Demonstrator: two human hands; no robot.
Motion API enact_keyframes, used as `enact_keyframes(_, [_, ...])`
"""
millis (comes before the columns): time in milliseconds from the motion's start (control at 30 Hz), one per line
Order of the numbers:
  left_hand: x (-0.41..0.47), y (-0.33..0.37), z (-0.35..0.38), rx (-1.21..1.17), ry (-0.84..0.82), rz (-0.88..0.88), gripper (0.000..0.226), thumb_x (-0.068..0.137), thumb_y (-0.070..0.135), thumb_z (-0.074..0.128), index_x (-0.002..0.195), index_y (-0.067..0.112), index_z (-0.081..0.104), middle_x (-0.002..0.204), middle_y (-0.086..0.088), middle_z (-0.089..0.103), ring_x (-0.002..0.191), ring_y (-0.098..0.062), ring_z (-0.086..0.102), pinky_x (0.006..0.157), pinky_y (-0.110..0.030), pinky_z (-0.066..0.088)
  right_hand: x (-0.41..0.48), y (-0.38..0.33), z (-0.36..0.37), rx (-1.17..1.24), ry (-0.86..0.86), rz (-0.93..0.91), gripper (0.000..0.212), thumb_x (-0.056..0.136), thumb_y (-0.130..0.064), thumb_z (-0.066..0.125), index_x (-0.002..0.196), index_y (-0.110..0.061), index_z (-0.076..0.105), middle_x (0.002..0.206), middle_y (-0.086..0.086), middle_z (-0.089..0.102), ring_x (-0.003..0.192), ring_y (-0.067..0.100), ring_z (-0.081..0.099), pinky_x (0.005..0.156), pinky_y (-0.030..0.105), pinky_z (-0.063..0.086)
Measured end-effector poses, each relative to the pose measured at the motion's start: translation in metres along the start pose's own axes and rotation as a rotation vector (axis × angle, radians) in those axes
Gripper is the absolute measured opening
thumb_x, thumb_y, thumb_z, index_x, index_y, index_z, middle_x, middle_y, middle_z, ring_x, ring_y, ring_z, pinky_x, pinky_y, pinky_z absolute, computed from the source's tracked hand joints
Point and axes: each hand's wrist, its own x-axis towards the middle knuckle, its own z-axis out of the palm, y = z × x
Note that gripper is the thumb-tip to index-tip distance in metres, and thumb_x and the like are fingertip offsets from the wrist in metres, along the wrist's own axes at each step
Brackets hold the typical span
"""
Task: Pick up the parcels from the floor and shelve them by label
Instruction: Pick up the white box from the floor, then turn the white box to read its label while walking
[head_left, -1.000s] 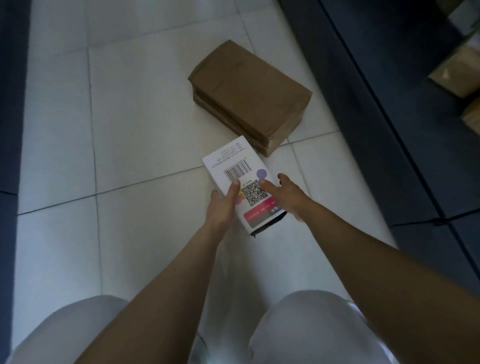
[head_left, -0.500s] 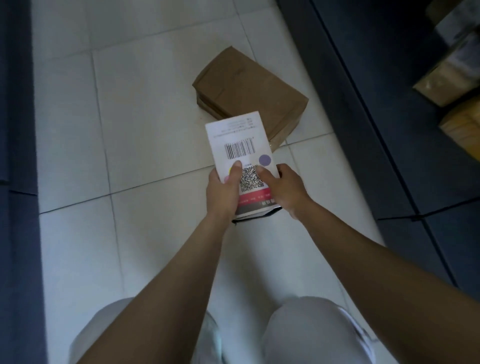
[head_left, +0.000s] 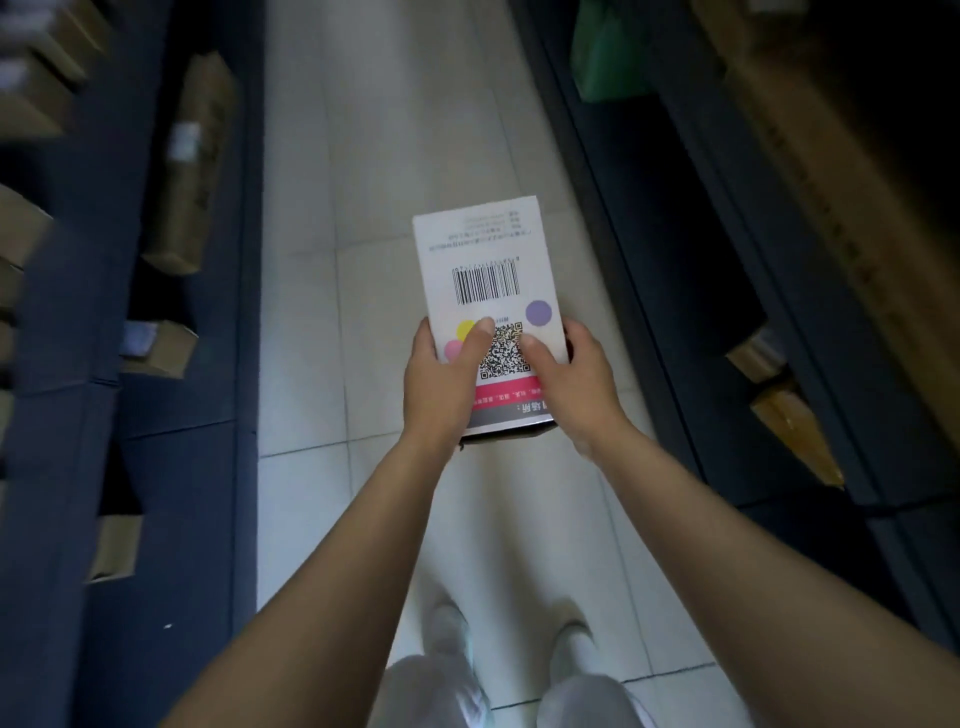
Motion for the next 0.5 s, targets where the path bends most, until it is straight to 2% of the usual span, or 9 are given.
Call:
enact_keyframes(100, [-0.026, 0.081, -0.016, -0.004, 0.017, 0.075, 0.033, 0.086, 0.035, 0.069, 0.117, 0.027, 0.058, 0.098, 0.013, 0.071, 0.076, -0.001, 0.072, 0.063, -0.02, 0.056, -0.032, -0.081, -0.014, 0.0, -0.001, -0.075, 0.023, 0.095, -0.026, 0.066, 0.116, -0.02, 0.058, 0.122, 0.014, 0.068, 0.105, 0.031, 0.07, 0.093, 0.051, 0.057])
enact_keyframes(233, [-0.059, 0.187, -0.035, -0.033, 0.023, 0.146, 0.033, 0.087, 0.036, 0.068, 0.117, 0.026, 0.059, 0.104, 0.007, 0.073, 0.085, -0.01, 0.073, 0.076, -0.034, 0.06, -0.073, -0.184, -0.031, -0.014, 0.015, -0.159, 0.038, 0.094, -0.03, 0.066, 0.128, -0.014, 0.058, 0.128, 0.017, 0.063, 0.109, 0.031, 0.067, 0.097, 0.05, 0.054])
enact_keyframes(367, [-0.093, 0.276, -0.056, -0.054, 0.04, 0.237, 0.041, 0.088, 0.035, 0.068, 0.124, 0.019, 0.057, 0.112, 0.0, 0.072, 0.09, -0.015, 0.072, 0.08, -0.037, 0.06, -0.113, -0.271, -0.044, -0.004, -0.004, -0.284, 0.029, 0.094, -0.03, 0.065, 0.119, -0.018, 0.059, 0.127, 0.017, 0.062, 0.109, 0.031, 0.067, 0.099, 0.052, 0.052])
enact_keyframes(500, [-0.123, 0.341, -0.074, -0.101, 0.074, 0.318, 0.04, 0.087, 0.031, 0.069, 0.122, 0.015, 0.057, 0.111, -0.003, 0.072, 0.089, -0.016, 0.072, 0.079, -0.037, 0.06, -0.148, -0.336, -0.052, 0.007, -0.008, -0.398, 0.039, 0.093, -0.033, 0.066, 0.127, -0.015, 0.057, 0.127, 0.016, 0.062, 0.11, 0.031, 0.067, 0.098, 0.052, 0.053])
